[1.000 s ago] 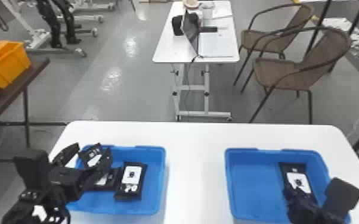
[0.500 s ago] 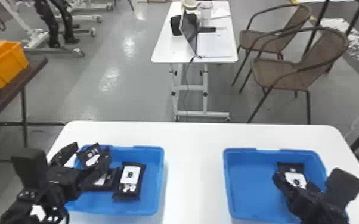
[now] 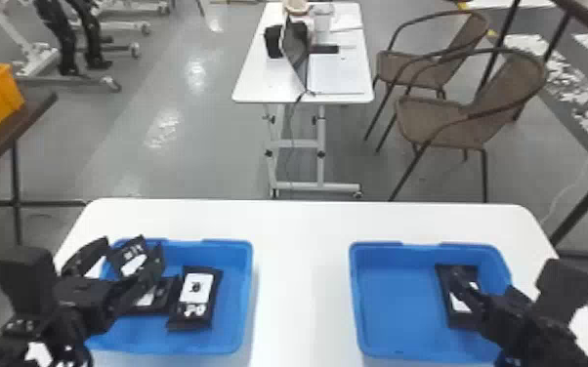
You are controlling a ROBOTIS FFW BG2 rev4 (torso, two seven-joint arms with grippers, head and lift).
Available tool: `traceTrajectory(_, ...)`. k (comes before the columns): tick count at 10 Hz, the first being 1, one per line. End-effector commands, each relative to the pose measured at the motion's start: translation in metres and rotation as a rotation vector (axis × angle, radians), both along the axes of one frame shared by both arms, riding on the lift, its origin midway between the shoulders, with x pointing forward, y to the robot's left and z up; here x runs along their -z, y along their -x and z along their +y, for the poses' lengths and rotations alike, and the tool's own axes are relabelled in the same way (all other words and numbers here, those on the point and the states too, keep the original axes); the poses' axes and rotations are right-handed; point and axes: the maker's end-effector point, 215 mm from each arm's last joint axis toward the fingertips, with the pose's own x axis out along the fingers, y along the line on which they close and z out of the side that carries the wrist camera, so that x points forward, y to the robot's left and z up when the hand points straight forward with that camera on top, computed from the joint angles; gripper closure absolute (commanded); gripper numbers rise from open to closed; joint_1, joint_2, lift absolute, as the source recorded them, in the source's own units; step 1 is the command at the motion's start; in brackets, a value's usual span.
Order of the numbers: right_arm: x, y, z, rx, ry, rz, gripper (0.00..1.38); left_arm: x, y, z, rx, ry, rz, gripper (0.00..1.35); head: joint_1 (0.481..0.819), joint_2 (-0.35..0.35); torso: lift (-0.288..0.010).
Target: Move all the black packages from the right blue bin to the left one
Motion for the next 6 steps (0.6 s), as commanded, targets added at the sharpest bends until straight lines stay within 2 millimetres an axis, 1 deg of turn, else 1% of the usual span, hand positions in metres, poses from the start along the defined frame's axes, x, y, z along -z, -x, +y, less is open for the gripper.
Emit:
traceTrajectory(1, 0.004, -0.004, -0.008, -0.011, 0.008, 0.052, 0.24, 0.002, 0.0, -0.002, 0.0, 0.007, 0.002, 0.22, 0.695, 0.037, -0.04)
traceTrajectory(3, 0.01, -0.015, -0.009, -0.023, 0.015, 0.091, 0.24, 0.003, 0.0, -0.004, 0.004, 0.013, 0.003, 0.22, 0.695, 0.022, -0.04)
traceTrajectory(5, 0.025, -0.022, -0.013, -0.027, 0.025, 0.151, 0.24, 0.004, -0.001, -0.007, 0.008, 0.022, 0.004, 0.22, 0.695, 0.016, -0.04)
traceTrajectory(6, 0.029, -0.026, -0.015, -0.025, 0.027, 0.163, 0.24, 0.003, -0.002, -0.008, 0.01, 0.024, 0.001, 0.22, 0.695, 0.013, -0.04)
